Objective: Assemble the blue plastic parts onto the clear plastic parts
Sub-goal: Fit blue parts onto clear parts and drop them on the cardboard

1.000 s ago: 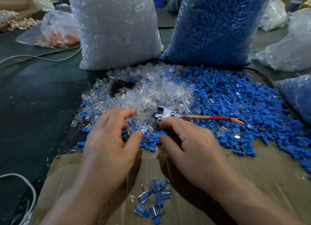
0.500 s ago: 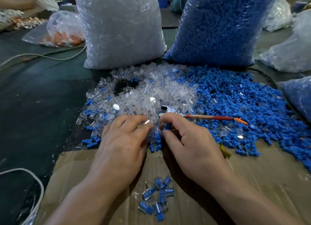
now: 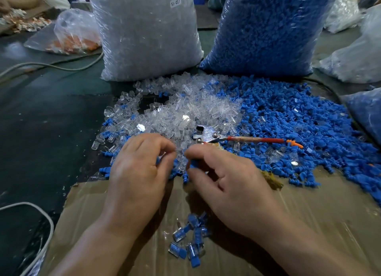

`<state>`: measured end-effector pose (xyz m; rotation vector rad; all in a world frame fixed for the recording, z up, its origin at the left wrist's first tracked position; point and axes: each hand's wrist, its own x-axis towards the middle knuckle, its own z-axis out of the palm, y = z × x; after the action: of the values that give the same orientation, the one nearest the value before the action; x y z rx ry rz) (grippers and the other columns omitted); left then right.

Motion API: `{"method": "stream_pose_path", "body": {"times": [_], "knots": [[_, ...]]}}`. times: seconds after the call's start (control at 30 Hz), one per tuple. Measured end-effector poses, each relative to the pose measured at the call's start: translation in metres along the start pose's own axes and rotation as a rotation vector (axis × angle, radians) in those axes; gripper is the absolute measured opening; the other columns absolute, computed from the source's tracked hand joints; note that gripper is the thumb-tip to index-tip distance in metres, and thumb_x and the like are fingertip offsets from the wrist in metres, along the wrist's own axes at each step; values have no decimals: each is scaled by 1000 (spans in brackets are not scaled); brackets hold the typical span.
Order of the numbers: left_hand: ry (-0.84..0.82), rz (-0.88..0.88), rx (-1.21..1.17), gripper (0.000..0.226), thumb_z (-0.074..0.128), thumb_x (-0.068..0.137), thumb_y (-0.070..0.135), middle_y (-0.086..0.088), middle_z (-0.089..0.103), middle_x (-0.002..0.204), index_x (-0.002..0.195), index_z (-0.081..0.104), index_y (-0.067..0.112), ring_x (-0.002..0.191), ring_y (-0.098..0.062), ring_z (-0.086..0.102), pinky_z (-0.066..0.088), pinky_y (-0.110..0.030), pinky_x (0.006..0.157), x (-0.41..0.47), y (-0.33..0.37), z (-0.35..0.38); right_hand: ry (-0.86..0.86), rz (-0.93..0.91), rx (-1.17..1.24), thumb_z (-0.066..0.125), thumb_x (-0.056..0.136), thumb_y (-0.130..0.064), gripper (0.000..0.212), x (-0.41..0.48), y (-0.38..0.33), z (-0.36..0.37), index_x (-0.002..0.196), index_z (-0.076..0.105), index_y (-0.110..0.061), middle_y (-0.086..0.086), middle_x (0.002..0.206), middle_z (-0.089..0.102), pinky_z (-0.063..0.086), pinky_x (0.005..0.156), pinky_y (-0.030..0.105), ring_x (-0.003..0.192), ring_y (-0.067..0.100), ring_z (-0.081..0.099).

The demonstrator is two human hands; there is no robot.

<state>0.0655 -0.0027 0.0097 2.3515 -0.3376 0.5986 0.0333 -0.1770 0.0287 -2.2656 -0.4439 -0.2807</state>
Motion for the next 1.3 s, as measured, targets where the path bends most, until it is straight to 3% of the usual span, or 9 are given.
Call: {"method": "stream_pose_path", "body": {"times": [0.1,0.2,0.4,0.57,0.7,0.87,1.0,1.13,1.3], "knots": [[9,-137,-132,17,67,88,30,19,63,92,99,59,39,90,2,61,46,-10,67,-1,3,0,-87,-6,-55,57,95,-30,22,4,3,5,116,56,-37,-20,105,64,42,82,14,98,-4,55],[-27,-202,-317,38,68,91,26,22,65,102,117,57,51,93,2,64,47,-5,77,-2,4,-1,-37,65,37,55,97,-31,20,9,11,5,115,54,-40,-18,101,65,49,80,21,95,-1,59],[-70,-368,-683,41,70,88,7,7,74,93,101,73,46,81,-8,72,55,-15,69,-3,1,-3,110,203,550,51,100,-26,18,7,8,-2,104,65,-37,-2,86,70,59,57,30,68,13,68],[-90,-320,-644,21,74,71,38,7,74,88,92,71,41,74,-8,70,56,-17,63,-2,5,-8,123,227,595,55,85,-42,22,7,6,-12,100,71,-36,0,74,67,56,57,30,63,14,64],[-145,-254,-635,27,72,69,46,8,74,93,96,68,48,83,-10,71,58,-32,73,-4,9,-6,66,250,775,67,86,-30,8,7,5,-11,92,70,-25,1,71,66,56,55,30,62,18,66],[-173,-204,-648,36,79,73,34,9,75,97,103,66,51,89,-15,73,59,-37,75,-5,11,-4,43,139,511,62,89,-27,13,4,2,-9,98,66,-35,-6,78,69,59,61,40,69,17,69],[-193,-118,-554,43,76,74,32,16,73,100,107,62,57,93,-12,72,58,-28,77,-8,12,-4,52,26,258,62,90,-26,13,3,3,-7,99,66,-35,-27,82,63,48,68,13,78,0,65],[-170,-30,-410,48,73,76,23,26,71,101,113,61,51,93,2,69,52,-9,76,-9,14,-6,39,-44,62,62,90,-29,12,5,3,-8,100,65,-34,-24,93,60,42,76,9,86,-6,59],[-161,-131,-511,38,77,75,24,10,70,96,100,66,51,90,-15,70,59,-36,78,-10,15,-3,56,-116,-20,55,94,-33,13,5,5,-9,102,65,-30,-18,97,62,47,78,19,93,0,59]]}}
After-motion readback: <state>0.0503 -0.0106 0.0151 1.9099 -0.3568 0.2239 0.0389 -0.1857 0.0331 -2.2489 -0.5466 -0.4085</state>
